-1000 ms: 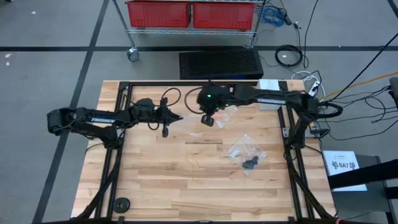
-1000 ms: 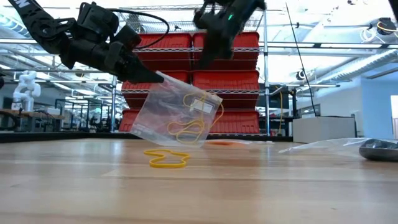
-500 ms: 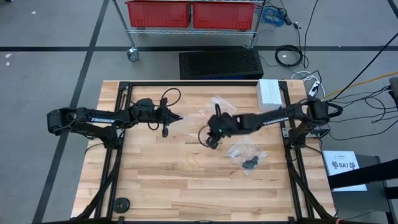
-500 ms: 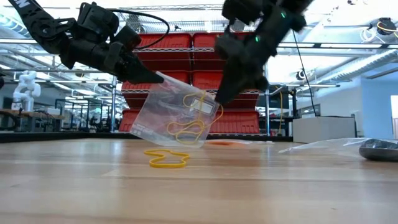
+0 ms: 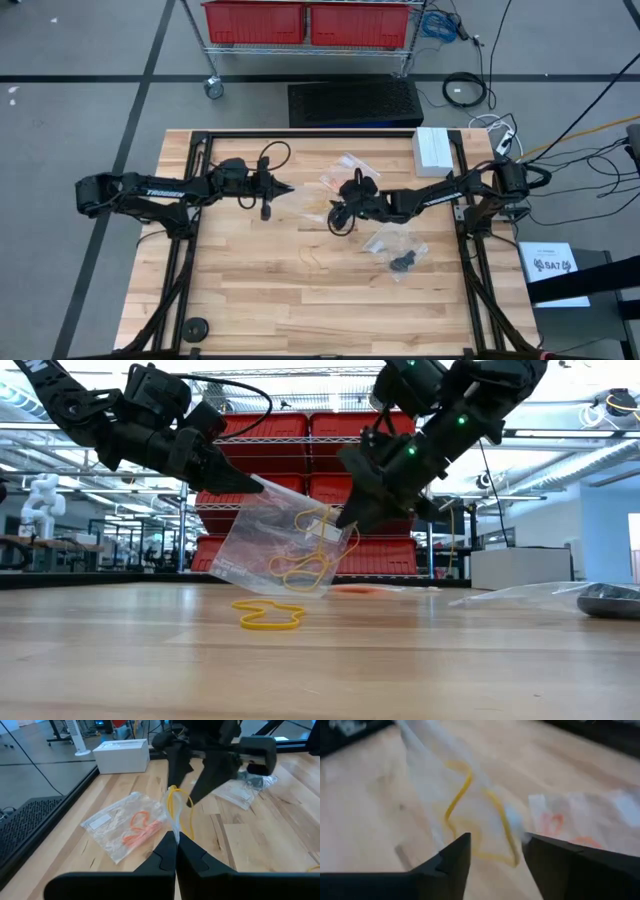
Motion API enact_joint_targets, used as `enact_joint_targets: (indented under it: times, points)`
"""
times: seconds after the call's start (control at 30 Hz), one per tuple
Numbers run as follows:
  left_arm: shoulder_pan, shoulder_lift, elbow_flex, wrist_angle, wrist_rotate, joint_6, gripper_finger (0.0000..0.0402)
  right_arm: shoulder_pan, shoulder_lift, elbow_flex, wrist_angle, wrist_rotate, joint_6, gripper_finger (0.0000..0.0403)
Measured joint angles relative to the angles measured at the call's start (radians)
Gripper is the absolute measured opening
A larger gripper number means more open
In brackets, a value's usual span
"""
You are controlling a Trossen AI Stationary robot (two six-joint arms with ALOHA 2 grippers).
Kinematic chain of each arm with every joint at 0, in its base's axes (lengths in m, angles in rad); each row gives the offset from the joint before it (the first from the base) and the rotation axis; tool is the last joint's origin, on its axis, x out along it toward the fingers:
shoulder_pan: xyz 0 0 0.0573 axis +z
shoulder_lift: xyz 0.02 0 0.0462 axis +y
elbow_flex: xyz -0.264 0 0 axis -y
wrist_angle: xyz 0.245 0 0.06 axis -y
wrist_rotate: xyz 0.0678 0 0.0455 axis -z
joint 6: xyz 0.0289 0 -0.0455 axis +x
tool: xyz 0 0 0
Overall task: Sort rubber bands
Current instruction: Put the yellow rubber band into the open transparent zip bag
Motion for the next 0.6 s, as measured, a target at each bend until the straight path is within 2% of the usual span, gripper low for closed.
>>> enact_joint_targets:
  times: [0.1,0.27,0.43,0.6]
  points:
    - [0.000,0.000,0.000,-0.001,-0.001,0.000,0.0002,-0.005,0.006,-0.002,-0.015,-0.028,0.008,0.0131]
    - [0.000,0.000,0.000,-0.003,-0.001,0.000,0.0002,0.009,0.007,-0.002,-0.030,-0.042,0.007,0.0018]
    - [0.000,0.000,0.000,-0.008,-0.001,0.000,0.0002,0.026,-0.006,0.047,-0.025,-0.044,-0.044,0.0008]
    - [0.000,0.000,0.000,-0.010,0.000,0.000,0.0002,0.033,-0.007,0.191,-0.129,0.015,-0.188,0.0003]
